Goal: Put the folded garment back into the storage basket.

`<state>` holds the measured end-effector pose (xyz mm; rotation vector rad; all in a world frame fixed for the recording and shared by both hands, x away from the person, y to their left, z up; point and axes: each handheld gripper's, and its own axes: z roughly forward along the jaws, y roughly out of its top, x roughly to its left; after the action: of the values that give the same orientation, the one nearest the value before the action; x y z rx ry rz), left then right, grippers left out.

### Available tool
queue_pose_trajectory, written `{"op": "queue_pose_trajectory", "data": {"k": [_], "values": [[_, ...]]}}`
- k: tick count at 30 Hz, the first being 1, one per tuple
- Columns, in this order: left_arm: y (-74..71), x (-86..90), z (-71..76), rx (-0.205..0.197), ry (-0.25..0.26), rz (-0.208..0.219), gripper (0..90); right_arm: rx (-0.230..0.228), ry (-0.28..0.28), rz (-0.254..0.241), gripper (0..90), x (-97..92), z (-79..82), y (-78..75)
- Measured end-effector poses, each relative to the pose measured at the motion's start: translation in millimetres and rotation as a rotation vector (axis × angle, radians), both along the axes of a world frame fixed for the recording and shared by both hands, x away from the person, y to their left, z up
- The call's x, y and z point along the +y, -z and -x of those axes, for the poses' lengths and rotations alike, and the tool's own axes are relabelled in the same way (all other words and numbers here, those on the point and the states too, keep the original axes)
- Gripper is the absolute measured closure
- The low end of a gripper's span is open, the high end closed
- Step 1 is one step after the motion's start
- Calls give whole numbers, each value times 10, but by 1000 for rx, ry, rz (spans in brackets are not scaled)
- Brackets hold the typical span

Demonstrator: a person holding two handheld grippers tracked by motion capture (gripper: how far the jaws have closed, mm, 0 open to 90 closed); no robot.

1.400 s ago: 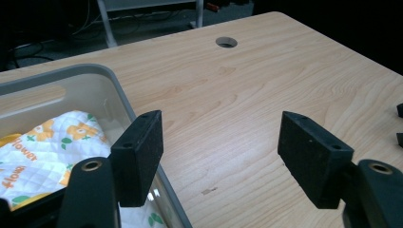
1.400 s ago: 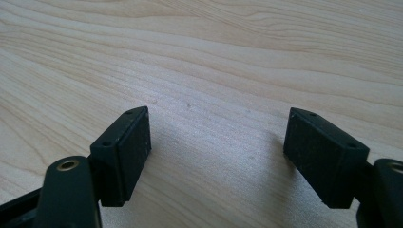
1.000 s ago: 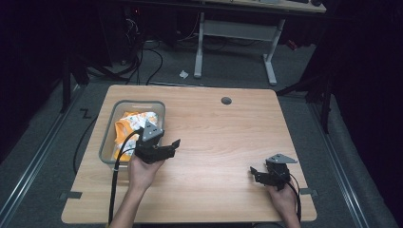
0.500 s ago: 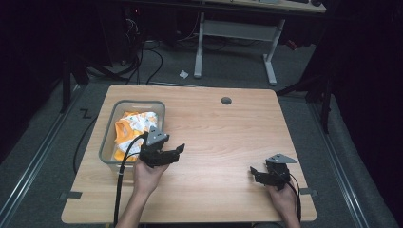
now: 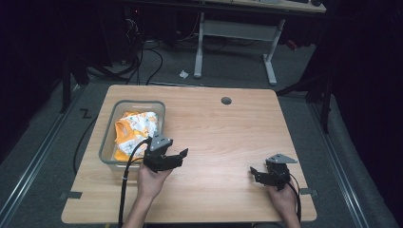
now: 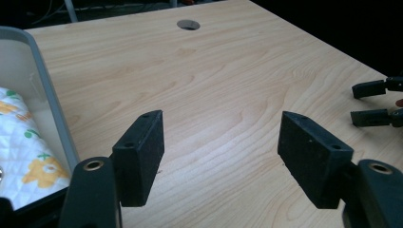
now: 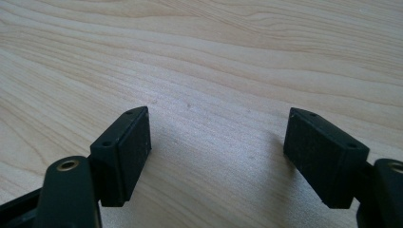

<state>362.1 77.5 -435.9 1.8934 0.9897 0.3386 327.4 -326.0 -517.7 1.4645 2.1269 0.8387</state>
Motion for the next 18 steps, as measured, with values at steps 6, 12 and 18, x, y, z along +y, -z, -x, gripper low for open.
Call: {"op": "queue_pose_trajectory", "data": {"k": [6, 12, 18], "values": [[63, -51, 26, 12, 9, -3, 328, 0, 0, 0, 244, 0, 0, 0], [142, -139, 34, 22, 35, -6, 332, 0, 0, 0, 244, 0, 0, 0], [238, -217, 40, 41, 50, -23, 333, 0, 0, 0, 244, 0, 0, 0]]}}
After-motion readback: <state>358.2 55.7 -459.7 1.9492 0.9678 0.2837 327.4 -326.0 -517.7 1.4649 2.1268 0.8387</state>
